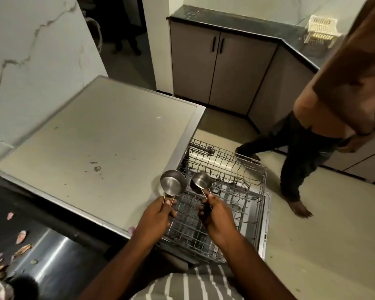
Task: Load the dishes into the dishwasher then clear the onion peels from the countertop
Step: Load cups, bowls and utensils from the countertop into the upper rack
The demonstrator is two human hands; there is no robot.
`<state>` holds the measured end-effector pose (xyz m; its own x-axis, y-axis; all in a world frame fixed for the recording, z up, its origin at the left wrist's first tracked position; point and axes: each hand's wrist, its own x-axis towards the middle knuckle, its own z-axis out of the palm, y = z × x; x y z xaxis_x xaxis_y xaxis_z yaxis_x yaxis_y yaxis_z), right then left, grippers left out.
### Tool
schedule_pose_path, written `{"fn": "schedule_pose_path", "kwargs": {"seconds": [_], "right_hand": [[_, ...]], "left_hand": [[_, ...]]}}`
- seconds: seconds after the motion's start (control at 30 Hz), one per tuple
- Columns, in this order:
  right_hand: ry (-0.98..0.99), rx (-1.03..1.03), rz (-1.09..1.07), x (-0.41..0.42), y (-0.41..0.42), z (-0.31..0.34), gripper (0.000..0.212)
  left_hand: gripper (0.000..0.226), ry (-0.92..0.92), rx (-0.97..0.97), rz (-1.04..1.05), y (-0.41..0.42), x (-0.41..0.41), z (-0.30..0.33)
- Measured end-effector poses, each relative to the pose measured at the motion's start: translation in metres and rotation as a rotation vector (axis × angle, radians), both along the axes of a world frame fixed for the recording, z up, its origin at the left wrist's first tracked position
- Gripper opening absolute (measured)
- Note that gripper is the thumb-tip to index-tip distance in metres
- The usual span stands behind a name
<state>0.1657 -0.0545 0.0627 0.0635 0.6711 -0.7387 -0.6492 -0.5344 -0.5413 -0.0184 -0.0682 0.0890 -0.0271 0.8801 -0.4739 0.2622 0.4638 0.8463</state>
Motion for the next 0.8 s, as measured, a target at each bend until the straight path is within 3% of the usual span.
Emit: {"fn": "schedule_pose_path", "kwargs": {"seconds": [0.47,0.8], "right_hand": [[-0.003,-0.226,-0.127,0.159,0.118,-0.133,0.023],[-0.173,-0.356,-0.043,0.181,0.174,-0.184,0.017]], "left_hand": [[0.029,0.06,-0.127,-0.083,0.03,0.042,-0.025],[0.027,0.089,-0.143,-0.003,0.032,0.032,-0.036]]}}
